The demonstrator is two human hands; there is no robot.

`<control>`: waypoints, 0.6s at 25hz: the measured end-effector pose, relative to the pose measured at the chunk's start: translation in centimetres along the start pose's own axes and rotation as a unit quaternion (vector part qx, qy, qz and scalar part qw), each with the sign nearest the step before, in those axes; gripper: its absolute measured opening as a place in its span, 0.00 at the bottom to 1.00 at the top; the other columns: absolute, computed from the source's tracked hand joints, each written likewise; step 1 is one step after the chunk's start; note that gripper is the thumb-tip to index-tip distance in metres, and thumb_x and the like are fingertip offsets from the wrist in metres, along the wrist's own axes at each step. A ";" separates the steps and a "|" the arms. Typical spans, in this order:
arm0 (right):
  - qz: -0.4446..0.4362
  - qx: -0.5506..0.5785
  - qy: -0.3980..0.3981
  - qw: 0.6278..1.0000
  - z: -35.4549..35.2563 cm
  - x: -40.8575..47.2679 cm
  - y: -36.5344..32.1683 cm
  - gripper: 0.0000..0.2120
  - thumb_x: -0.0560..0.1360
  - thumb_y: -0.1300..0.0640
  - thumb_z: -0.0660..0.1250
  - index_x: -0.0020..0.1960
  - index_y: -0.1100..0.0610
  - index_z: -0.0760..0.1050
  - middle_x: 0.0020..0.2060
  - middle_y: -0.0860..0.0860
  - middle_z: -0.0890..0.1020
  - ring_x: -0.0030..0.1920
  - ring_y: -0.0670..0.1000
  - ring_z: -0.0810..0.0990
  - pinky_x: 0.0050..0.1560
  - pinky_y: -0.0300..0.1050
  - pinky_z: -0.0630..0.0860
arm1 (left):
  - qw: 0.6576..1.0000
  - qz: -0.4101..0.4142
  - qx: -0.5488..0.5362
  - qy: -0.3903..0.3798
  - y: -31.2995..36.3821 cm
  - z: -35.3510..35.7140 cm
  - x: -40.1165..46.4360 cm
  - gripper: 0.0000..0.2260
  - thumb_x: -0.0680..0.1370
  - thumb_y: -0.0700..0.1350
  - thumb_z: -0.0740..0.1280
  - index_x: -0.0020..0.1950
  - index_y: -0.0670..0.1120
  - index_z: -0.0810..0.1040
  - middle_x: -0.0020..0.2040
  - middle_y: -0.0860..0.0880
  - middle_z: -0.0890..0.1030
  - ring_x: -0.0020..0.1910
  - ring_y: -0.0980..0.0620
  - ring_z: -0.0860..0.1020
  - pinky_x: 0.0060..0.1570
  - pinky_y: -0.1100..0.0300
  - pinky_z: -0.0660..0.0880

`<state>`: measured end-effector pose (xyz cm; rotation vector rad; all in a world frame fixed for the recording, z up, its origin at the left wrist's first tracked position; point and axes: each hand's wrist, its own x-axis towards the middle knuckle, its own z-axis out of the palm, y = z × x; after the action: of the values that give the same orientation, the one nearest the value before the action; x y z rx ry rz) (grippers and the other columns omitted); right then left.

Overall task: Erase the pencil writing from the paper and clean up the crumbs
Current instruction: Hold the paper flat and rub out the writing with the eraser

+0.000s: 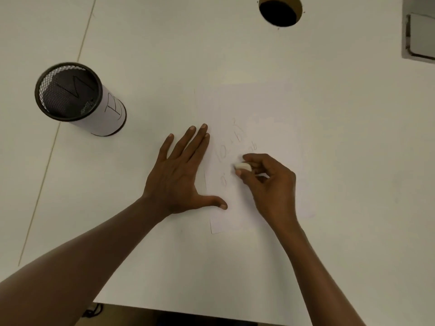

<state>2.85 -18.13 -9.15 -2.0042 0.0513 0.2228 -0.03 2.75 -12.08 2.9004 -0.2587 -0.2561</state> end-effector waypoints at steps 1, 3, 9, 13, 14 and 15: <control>-0.021 -0.005 -0.011 1.000 0.5 0.4 0.0 0.09 0.73 0.62 0.76 0.52 0.58 0.84 0.44 0.47 0.85 0.45 0.45 0.84 0.47 0.35 0.80 | 1.000 -0.002 0.001 -0.001 0.0 0.0 0.0 0.65 0.62 0.86 0.53 0.84 0.40 0.52 0.85 0.45 0.49 0.84 0.47 0.49 0.80 0.39 0.49; -0.067 -0.029 -0.020 0.997 1.3 1.1 0.1 0.08 0.73 0.63 0.76 0.52 0.59 0.84 0.44 0.48 0.85 0.45 0.44 0.83 0.47 0.31 0.78 | 1.000 -0.005 0.004 -0.001 -0.2 0.2 0.1 0.66 0.61 0.87 0.52 0.84 0.39 0.52 0.85 0.44 0.50 0.84 0.46 0.50 0.80 0.39 0.50; -0.123 -0.060 -0.036 0.990 2.1 1.7 -0.3 0.07 0.73 0.63 0.75 0.50 0.59 0.83 0.42 0.50 0.85 0.41 0.45 0.81 0.43 0.27 0.76 | 1.000 -0.003 0.006 0.006 -0.2 0.2 0.3 0.66 0.61 0.87 0.53 0.83 0.39 0.53 0.85 0.44 0.50 0.84 0.46 0.50 0.81 0.41 0.47; -0.178 -0.086 -0.053 0.979 2.6 2.3 0.3 0.09 0.73 0.65 0.73 0.53 0.59 0.83 0.42 0.51 0.83 0.40 0.44 0.79 0.46 0.31 0.76 | 1.000 -0.004 0.006 0.010 -0.1 0.2 0.3 0.63 0.64 0.85 0.52 0.83 0.40 0.54 0.85 0.44 0.51 0.84 0.45 0.51 0.80 0.41 0.48; -0.172 -0.078 -0.050 0.981 2.6 2.2 0.4 0.09 0.74 0.64 0.72 0.54 0.58 0.82 0.42 0.50 0.82 0.41 0.43 0.78 0.46 0.30 0.76 | 1.000 -0.004 0.002 0.011 0.0 0.2 0.3 0.61 0.65 0.85 0.52 0.84 0.41 0.54 0.85 0.44 0.51 0.84 0.45 0.51 0.80 0.40 0.49; -0.157 -0.068 -0.045 0.984 2.7 2.1 0.5 0.10 0.74 0.63 0.72 0.54 0.56 0.80 0.43 0.49 0.82 0.41 0.43 0.78 0.46 0.29 0.75 | 1.000 -0.004 -0.005 0.015 0.0 0.2 0.3 0.58 0.67 0.83 0.52 0.84 0.43 0.55 0.85 0.44 0.52 0.84 0.45 0.51 0.80 0.40 0.49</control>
<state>4.47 -15.81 -11.10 -2.1031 -0.3433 0.1155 0.23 2.62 -12.36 2.8939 -0.2389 -0.2144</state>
